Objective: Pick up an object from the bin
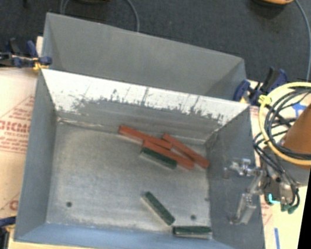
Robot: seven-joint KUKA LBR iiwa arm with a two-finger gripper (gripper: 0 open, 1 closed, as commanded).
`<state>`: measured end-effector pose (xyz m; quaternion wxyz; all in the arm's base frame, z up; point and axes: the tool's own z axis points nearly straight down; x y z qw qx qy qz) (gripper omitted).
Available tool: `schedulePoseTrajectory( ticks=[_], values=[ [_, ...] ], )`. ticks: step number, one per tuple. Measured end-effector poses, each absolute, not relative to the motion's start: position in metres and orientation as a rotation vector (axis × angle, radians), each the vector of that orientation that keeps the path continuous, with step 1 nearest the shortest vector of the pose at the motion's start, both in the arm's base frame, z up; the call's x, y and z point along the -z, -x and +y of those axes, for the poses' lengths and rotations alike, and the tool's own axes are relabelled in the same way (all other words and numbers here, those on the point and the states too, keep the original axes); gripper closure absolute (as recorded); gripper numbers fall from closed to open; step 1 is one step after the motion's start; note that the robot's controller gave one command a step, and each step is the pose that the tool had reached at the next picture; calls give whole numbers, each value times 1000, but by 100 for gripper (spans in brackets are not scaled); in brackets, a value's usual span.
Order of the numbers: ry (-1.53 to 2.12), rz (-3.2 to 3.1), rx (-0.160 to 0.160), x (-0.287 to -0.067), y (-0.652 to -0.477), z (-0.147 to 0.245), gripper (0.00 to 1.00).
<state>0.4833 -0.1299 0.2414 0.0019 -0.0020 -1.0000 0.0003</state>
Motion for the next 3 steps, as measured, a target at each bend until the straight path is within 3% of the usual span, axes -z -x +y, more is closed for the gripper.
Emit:
schedulePoseTrajectory(
  ticks=[1, 2, 3],
  values=[
    [0, -3145, -3, -245, -485, -129, 0],
    [111, -3149, -1, -181, -488, -104, 0],
    [278, -3129, 2, -160, -471, -52, 0]
  ],
)
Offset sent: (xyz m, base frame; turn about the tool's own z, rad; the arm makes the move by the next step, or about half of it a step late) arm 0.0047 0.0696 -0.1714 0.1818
